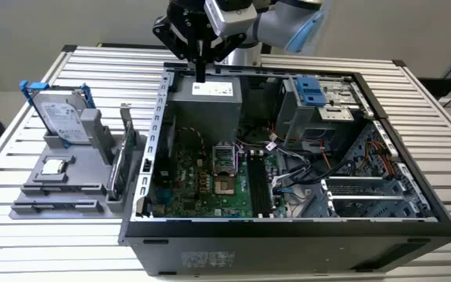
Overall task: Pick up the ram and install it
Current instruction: 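Reach for the ram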
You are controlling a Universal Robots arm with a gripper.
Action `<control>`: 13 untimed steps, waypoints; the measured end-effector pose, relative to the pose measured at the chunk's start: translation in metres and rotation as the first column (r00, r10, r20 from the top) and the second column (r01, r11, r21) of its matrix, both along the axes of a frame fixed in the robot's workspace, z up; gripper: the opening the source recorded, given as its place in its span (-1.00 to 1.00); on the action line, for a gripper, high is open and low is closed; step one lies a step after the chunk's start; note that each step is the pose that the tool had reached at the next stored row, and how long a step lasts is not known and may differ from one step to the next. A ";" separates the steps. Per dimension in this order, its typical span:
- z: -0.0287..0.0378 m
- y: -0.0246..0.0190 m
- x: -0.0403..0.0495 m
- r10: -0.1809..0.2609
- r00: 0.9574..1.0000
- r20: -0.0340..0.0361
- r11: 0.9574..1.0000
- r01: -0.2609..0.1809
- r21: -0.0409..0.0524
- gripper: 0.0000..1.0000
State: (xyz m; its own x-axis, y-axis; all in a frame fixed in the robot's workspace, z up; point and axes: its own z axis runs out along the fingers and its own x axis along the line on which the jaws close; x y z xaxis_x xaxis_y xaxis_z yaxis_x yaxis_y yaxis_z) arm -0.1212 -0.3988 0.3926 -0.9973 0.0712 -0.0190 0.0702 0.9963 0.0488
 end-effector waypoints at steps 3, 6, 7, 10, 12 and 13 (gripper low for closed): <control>0.0000 0.0000 0.0000 0.000 1.000 0.000 1.000 0.000 0.000 -1.00; 0.0000 0.0000 0.0000 0.000 1.000 0.000 1.000 0.000 0.000 -1.00; 0.0000 0.0000 0.0000 0.000 1.000 0.000 1.000 0.000 0.000 -1.00; 0.0000 0.0000 -0.0005 0.000 1.000 0.000 1.000 0.000 0.000 -1.00; 0.0001 0.0000 -0.0018 0.000 1.000 0.000 1.000 0.000 0.000 -1.00; 0.0001 0.0000 -0.0027 0.000 1.000 0.000 1.000 0.000 0.000 -1.00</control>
State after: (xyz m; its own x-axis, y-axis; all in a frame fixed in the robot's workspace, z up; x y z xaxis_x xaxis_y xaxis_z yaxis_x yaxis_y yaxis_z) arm -0.1239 -0.3988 0.3927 -0.9973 0.0712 -0.0190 0.0702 0.9963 0.0487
